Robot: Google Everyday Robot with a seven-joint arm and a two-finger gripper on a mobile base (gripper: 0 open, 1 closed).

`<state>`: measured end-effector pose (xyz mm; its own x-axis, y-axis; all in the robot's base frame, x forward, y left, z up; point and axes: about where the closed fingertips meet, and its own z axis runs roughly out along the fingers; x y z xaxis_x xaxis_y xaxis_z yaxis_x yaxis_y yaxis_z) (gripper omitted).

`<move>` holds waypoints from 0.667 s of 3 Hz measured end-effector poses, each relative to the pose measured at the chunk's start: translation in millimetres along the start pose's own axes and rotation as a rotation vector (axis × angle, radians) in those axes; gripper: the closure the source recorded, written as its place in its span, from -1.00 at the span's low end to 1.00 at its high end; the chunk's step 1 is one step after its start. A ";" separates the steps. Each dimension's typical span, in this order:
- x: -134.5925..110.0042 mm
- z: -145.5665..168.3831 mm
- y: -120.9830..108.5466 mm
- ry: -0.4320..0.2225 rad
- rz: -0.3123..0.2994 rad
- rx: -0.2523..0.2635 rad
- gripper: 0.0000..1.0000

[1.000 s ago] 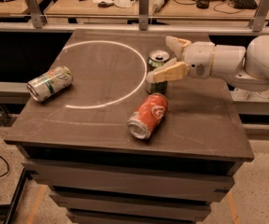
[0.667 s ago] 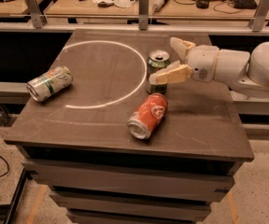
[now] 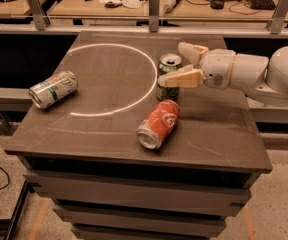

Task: Knock green can over

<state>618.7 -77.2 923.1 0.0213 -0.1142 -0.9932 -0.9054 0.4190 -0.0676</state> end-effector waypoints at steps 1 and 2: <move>-0.7 2.4 1.4 -0.001 -0.001 -0.005 -0.22; -1.4 4.8 2.9 -0.001 -0.001 -0.009 0.25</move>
Offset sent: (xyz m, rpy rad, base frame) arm -0.0003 0.0025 0.0003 0.0002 -0.0003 0.0041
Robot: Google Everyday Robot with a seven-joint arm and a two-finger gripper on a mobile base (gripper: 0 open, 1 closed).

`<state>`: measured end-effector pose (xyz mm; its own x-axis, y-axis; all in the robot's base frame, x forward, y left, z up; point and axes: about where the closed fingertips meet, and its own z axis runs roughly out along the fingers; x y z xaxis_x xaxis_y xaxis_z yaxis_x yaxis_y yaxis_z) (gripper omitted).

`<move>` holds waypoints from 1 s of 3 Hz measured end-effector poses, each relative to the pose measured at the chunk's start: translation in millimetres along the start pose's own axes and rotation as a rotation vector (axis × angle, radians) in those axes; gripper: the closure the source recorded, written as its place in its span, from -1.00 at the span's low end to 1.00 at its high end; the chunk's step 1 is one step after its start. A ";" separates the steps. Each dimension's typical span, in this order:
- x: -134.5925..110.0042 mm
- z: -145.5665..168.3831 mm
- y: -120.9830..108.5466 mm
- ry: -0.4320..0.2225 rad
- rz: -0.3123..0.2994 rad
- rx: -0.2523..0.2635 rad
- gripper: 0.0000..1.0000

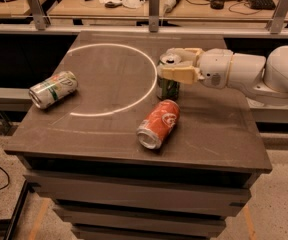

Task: Knock green can over

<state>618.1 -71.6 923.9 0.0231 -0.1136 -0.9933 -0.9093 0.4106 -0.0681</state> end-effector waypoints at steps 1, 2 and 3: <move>-0.7 2.4 1.4 -0.001 -0.001 -0.005 0.71; -14.7 6.6 2.0 0.000 -0.016 -0.011 1.00; -46.0 7.3 -4.4 0.017 -0.056 0.011 1.00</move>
Offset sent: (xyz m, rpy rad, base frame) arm 0.0025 0.0095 0.0313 -0.0178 -0.0294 0.0117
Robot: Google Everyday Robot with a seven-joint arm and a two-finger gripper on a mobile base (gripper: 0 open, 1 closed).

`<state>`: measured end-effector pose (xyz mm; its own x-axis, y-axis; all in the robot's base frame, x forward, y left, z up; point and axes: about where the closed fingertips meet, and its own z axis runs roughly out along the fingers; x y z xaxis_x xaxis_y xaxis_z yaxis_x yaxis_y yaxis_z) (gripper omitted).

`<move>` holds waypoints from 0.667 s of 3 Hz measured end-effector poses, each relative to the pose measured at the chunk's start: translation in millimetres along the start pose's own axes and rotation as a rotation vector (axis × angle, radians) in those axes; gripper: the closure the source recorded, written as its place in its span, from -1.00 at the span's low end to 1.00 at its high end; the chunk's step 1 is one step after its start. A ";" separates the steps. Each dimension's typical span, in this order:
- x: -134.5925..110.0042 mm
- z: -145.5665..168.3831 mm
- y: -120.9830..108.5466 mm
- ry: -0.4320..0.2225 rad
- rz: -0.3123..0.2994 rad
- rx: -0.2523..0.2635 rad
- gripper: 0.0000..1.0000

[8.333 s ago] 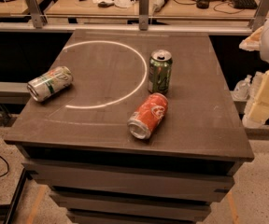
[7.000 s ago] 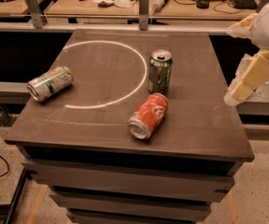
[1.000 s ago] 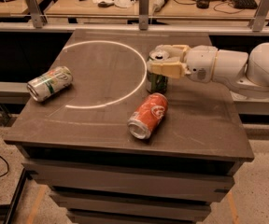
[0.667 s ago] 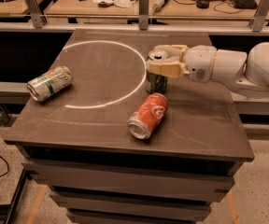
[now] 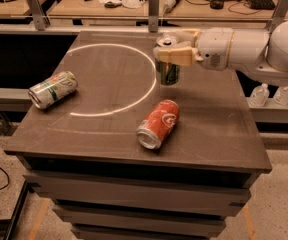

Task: Knock green can over

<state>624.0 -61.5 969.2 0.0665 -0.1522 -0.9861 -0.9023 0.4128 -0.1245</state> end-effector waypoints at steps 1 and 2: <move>-25.2 0.6 -7.2 0.057 -0.043 0.014 1.00; -32.8 -6.0 -15.0 0.138 -0.074 0.039 1.00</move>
Offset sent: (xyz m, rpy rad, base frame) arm 0.0142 -0.0253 0.0461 -0.2621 -0.0110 -0.0989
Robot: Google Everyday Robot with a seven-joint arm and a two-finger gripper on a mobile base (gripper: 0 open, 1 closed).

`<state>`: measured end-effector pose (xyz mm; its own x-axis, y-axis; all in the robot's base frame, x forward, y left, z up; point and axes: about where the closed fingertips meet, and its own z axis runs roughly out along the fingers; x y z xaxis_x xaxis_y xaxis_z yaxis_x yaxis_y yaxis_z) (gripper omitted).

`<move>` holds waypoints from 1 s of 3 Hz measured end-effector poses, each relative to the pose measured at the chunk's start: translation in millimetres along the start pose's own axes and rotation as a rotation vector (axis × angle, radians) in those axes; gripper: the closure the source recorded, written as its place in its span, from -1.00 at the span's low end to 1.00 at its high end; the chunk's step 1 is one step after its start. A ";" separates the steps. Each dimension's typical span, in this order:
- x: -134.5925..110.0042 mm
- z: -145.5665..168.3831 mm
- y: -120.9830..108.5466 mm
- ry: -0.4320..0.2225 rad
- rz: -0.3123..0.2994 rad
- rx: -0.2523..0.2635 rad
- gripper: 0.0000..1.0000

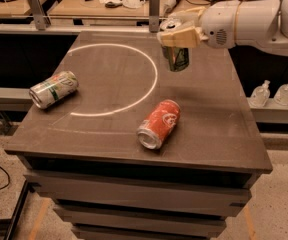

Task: Knock green can over

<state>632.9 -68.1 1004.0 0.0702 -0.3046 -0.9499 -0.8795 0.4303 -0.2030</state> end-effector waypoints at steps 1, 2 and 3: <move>-0.6 -9.2 -7.4 0.098 -0.009 0.019 1.00; 0.4 -18.8 -5.6 0.247 -0.001 0.023 1.00; 10.4 -32.0 -0.6 0.401 0.036 0.014 1.00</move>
Offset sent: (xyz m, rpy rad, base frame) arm -0.0152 -0.0446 0.0055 -0.4004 0.2352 -0.1538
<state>619.1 -98.7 1001.9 -0.1523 -0.5957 -0.7886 -0.8713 0.4575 -0.1773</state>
